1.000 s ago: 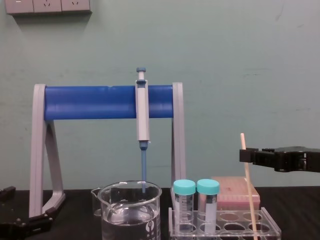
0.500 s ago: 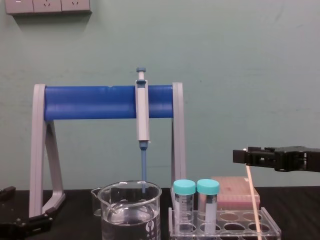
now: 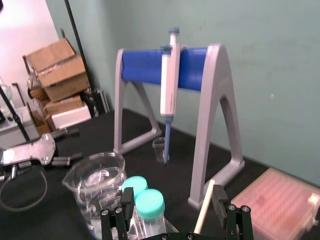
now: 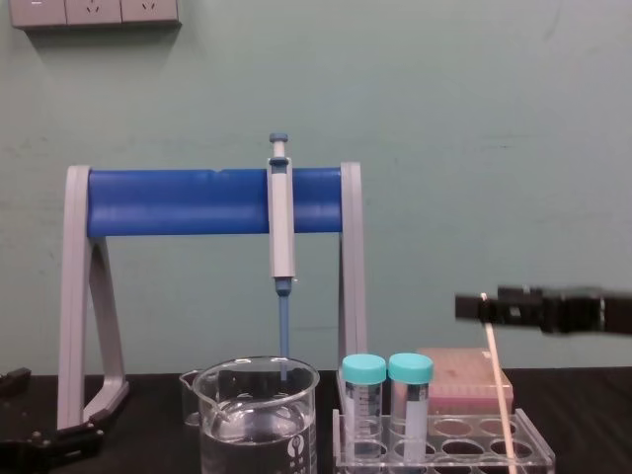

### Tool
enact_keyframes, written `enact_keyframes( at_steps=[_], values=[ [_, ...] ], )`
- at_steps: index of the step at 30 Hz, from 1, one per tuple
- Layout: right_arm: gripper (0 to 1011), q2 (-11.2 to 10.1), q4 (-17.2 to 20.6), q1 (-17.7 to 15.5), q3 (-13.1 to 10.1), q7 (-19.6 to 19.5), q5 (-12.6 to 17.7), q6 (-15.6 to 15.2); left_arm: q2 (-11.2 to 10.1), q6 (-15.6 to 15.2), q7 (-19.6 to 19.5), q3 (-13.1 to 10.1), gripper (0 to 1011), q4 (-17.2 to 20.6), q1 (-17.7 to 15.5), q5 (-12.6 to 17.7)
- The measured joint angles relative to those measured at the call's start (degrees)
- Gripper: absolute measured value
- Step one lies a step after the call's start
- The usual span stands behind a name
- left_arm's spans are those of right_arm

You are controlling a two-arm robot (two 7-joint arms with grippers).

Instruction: Hold the thermometer with one hand and immerse one end into the beaker, then reinsert it into the test tube rack.

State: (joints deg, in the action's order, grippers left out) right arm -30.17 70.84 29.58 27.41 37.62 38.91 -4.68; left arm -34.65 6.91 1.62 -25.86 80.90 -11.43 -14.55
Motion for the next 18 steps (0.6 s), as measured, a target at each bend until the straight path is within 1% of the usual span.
enact_keyframes(
  at_steps=[1,4,5,6,7,8,9,10,12,13,14,15,16,17,18],
  values=[
    [1002,0.1,0.4,0.0,-0.2,-0.3,-0.1,0.3,0.0,0.0,0.0,0.0,1004,0.0,0.0,0.0],
    [1003,0.5,2.9,-0.3,-1.6,-2.9,-0.7,2.2,0.0,0.0,0.0,0.0,1004,0.0,0.0,0.0],
    [1002,0.9,4.1,-0.6,-2.7,-5.0,-0.9,3.3,0.0,0.0,0.0,0.0,1004,0.0,0.0,0.0],
    [1003,1.2,4.7,-0.9,-3.4,-6.2,-1.2,3.8,0.0,0.0,0.0,0.0,1004,0.0,0.0,0.0],
    [1003,1.6,5.7,-1.4,-4.6,-8.8,-1.6,4.5,0.0,0.0,0.0,0.0,1004,0.0,0.0,0.0],
    [1003,1.6,5.7,-1.4,-4.6,-8.8,-1.6,4.5,0.0,0.0,0.0,0.0,1004,0.0,0.0,0.0],
    [1003,2.2,6.8,-2.1,-5.8,-12.2,-2.4,5.0,0.0,0.0,0.0,0.0,1004,0.0,0.0,0.0],
    [1003,2.5,7.3,-2.5,-6.5,-14.1,-2.9,5.1,0.0,0.0,0.0,0.0,1004,0.0,0.0,0.0],
    [1003,4.0,8.9,-4.1,-8.6,-22.2,-4.7,4.9,0.0,0.0,0.0,0.0,1004,0.0,0.0,0.0],
    [1003,4.0,8.9,-4.1,-8.6,-22.2,-4.7,4.9,0.0,0.0,0.0,0.0,1004,0.0,0.0,0.0],
    [1003,5.0,9.3,-4.8,-9.4,-26.2,-5.5,4.1,0.0,0.0,0.0,0.0,1004,0.0,0.0,0.0],
    [1003,5.5,9.4,-5.1,-9.7,-27.9,-5.9,3.6,0.0,0.0,0.0,0.0,1004,0.0,0.0,0.0],
    [1003,5.5,9.4,-5.1,-9.7,-27.9,-5.9,3.6,0.0,0.0,0.0,0.0,1004,0.0,0.0,0.0],
    [1002,7.1,9.2,-5.7,-10.6,-32.1,-6.6,2.3,0.0,0.0,0.0,0.0,1004,0.0,0.0,0.0],
    [1003,7.7,9.0,-5.8,-10.9,-33.6,-6.9,2.0,0.0,0.0,0.0,0.0,1004,0.0,0.0,0.0]
  ],
)
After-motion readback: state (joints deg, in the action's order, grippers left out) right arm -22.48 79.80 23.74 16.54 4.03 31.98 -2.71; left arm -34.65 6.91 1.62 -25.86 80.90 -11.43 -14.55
